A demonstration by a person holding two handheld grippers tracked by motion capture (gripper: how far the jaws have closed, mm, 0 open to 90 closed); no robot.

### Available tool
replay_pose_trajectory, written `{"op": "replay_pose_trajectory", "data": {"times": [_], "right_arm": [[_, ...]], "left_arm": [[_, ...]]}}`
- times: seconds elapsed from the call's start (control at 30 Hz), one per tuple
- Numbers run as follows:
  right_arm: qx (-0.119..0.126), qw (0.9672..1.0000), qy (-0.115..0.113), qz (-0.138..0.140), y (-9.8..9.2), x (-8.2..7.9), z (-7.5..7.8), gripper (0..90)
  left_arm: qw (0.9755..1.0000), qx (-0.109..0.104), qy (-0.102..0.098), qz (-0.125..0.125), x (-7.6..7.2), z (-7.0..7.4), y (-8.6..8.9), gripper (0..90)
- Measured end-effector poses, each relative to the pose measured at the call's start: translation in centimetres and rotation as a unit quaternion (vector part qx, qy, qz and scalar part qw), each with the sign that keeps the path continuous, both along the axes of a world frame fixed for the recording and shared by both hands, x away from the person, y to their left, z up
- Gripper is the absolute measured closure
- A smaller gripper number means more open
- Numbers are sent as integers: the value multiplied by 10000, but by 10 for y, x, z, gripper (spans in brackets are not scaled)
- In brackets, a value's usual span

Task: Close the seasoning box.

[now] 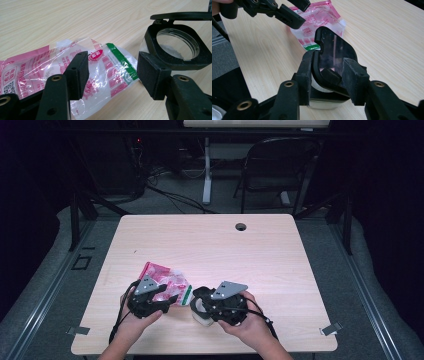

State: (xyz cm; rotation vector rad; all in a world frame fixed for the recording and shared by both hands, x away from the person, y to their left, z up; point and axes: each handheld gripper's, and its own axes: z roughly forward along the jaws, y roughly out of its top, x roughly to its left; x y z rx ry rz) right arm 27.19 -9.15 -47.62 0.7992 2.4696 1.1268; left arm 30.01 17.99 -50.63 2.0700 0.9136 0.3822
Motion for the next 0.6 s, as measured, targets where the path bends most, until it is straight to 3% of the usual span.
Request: {"op": "replay_pose_trajectory", "data": {"times": [0.6], "right_arm": [[-76, 9999, 39, 108, 4, -1, -4, 573]], "left_arm": [[10000, 5, -3, 17, 0, 0, 1, 427]]}}
